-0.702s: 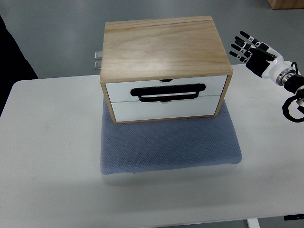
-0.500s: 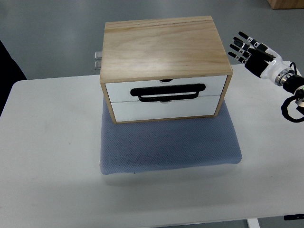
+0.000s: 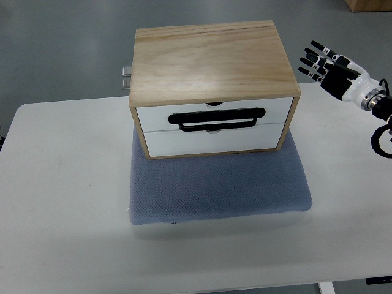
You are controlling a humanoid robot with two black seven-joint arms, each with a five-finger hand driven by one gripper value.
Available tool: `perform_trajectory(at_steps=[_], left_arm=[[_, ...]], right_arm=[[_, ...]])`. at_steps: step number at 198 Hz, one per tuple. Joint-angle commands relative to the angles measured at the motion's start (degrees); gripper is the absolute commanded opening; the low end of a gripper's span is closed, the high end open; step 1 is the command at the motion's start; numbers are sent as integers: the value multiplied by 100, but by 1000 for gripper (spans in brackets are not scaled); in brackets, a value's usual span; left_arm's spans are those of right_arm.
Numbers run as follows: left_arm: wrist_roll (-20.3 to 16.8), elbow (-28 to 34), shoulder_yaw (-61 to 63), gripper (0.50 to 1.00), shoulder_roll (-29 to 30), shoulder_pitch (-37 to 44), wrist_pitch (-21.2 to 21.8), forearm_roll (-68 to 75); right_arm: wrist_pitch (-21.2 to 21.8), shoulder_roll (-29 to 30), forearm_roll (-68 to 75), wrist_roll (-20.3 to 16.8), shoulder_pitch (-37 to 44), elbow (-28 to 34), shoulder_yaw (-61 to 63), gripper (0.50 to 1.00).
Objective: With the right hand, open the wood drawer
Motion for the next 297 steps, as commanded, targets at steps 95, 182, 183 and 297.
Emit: perform_trajectory(at_steps=[95,182,183,297], left_arm=[[3,12,4,1000,0,0,1,-4],[3,12,4,1000,0,0,1,-4],[3,12,4,1000,0,0,1,-4],[-6,12,4,1000,0,0,1,-4]], right_arm=[[-112,-45,-8,26,-76,-10,-28,952],[-261,-748,-1475,729,-260,789,-37,950],[-261,-749,-1476,730,-260,790,-37,950],[-1245,-3561,-2582,2489,1567,4102,-3516,950]])
